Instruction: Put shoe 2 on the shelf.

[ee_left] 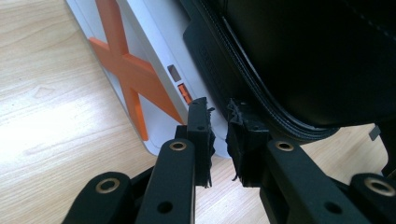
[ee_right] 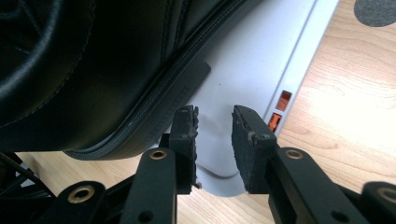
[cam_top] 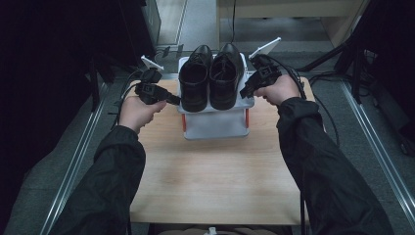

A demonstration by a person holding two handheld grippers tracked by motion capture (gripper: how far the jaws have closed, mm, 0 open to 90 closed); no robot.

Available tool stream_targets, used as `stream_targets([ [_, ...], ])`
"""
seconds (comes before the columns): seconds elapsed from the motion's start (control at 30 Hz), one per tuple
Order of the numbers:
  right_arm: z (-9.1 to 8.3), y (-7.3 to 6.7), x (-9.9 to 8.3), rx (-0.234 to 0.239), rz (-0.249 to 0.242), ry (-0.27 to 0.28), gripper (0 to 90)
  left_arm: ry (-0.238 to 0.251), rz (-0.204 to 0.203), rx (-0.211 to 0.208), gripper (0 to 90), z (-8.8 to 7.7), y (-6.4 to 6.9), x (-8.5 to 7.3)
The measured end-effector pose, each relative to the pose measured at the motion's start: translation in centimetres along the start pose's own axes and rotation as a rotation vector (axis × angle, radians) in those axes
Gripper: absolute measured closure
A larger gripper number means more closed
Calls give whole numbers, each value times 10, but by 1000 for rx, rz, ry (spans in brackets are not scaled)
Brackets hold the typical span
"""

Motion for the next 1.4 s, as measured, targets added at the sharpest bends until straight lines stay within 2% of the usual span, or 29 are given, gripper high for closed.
stream_targets([
  [0.17,2,-3,2,14,-3,6,694,1,3,4,800,3,4,1],
  [0.5,2,-5,2,4,-8,4,699,-1,5,8,811,5,7,1],
  [0.77,-1,-4,1,7,-10,5,687,-3,6,-7,748,2,3,-1],
  [0.87,-5,-1,0,6,-10,13,685,2,5,14,733,-2,0,-3],
  [1.1,-20,11,-8,-2,-10,40,677,15,-4,31,701,-15,-9,-14],
  [1.23,-25,17,-16,-11,-18,41,670,5,-11,44,687,-16,-16,-22],
  [1.4,-25,26,-27,-7,-26,58,660,8,-36,38,671,-14,-24,-32],
])
Point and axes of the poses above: each handheld gripper's, and its own axes: z roughly forward along the jaws, x roughly out of its top, y roughly to its right, the point moved 6 cm from there along z, roughly forward along the jaws, and after that the axes turned 8 degrees about -x, right-handed, at the moved point
